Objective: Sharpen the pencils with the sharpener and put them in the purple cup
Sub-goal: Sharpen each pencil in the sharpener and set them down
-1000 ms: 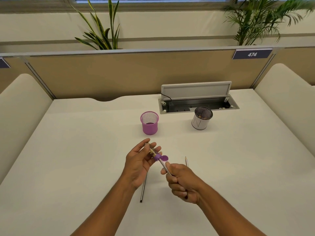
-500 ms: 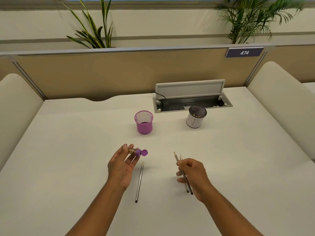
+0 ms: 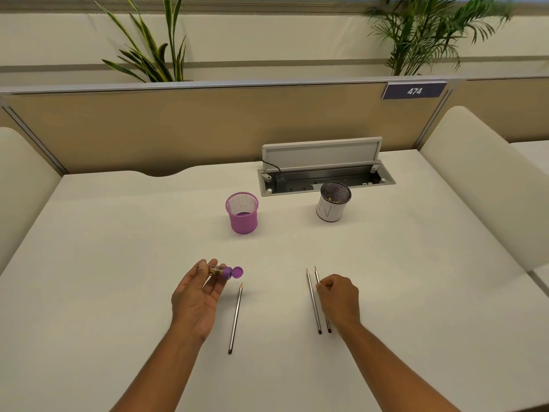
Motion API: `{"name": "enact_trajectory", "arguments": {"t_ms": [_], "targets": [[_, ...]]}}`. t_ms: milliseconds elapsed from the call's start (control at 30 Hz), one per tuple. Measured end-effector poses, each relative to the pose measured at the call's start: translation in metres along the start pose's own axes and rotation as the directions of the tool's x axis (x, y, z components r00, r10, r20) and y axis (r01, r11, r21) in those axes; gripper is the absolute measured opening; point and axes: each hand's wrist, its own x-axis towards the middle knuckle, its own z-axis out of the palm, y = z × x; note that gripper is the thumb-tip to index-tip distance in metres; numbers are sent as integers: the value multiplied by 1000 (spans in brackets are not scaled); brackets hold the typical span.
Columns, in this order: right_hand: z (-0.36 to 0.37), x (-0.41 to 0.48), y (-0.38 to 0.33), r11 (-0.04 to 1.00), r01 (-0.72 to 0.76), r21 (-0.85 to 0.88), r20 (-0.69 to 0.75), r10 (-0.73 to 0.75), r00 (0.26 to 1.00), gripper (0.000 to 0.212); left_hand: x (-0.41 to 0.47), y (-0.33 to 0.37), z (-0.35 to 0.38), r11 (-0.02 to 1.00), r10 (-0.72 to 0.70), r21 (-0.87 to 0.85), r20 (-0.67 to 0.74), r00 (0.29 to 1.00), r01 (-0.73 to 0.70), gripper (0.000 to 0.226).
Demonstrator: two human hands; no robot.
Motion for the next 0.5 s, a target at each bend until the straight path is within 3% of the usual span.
{"name": "enact_trajectory", "arguments": {"t_ms": [333, 500], "targets": [[6, 4, 3, 997, 1, -76, -1, -1, 1000, 15, 4, 0, -5, 1000, 19, -10, 4, 1000, -19, 16], [4, 7, 3, 998, 1, -66, -77, -6, 997, 27, 5, 0, -8, 999, 22, -23, 1, 1000, -22, 23]]}}
